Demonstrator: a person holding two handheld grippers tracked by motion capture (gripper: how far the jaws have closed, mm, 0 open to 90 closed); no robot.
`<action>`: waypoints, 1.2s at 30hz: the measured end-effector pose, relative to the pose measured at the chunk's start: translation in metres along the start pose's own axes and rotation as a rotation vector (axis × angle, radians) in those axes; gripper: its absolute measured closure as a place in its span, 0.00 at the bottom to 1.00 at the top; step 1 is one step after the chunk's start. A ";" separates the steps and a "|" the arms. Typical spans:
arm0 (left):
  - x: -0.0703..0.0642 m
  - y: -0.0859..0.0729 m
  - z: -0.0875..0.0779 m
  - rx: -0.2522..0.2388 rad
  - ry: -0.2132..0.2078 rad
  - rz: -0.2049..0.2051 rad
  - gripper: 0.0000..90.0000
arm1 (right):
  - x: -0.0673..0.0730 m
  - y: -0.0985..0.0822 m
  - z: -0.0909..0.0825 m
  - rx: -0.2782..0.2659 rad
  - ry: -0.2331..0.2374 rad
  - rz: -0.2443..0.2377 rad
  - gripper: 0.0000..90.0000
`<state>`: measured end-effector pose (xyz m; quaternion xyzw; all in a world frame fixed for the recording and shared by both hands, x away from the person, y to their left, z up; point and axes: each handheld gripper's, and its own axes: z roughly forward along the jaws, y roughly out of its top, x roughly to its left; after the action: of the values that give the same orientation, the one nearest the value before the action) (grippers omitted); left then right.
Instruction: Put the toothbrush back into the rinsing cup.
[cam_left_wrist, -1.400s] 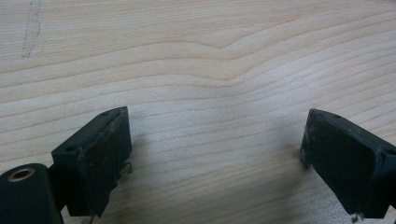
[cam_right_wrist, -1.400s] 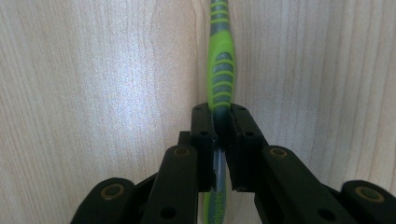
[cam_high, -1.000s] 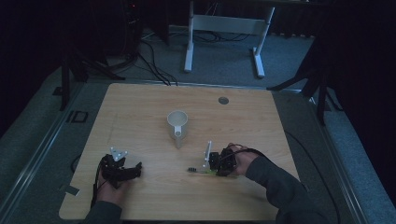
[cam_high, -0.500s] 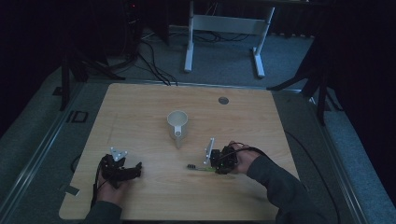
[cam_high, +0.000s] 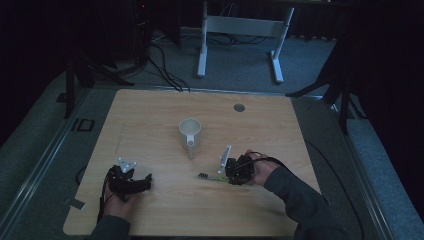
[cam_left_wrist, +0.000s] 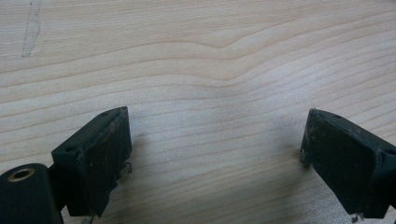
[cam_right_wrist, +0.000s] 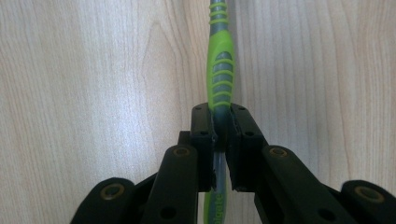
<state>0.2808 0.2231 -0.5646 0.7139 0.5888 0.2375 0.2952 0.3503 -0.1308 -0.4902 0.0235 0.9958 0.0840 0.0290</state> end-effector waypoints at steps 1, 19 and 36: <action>0.000 0.000 0.000 0.000 0.000 0.000 0.10 | 0.000 0.000 0.000 0.000 0.000 0.000 0.91; 0.000 0.000 0.000 0.000 0.000 0.001 0.10 | -0.005 -0.007 -0.005 -0.101 0.002 0.056 0.91; 0.000 0.000 0.000 0.000 0.000 0.000 0.10 | -0.008 -0.009 -0.015 -0.200 -0.009 0.085 0.91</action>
<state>0.2808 0.2231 -0.5646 0.7140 0.5887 0.2375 0.2952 0.3565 -0.1424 -0.4768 0.0628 0.9804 0.1839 0.0323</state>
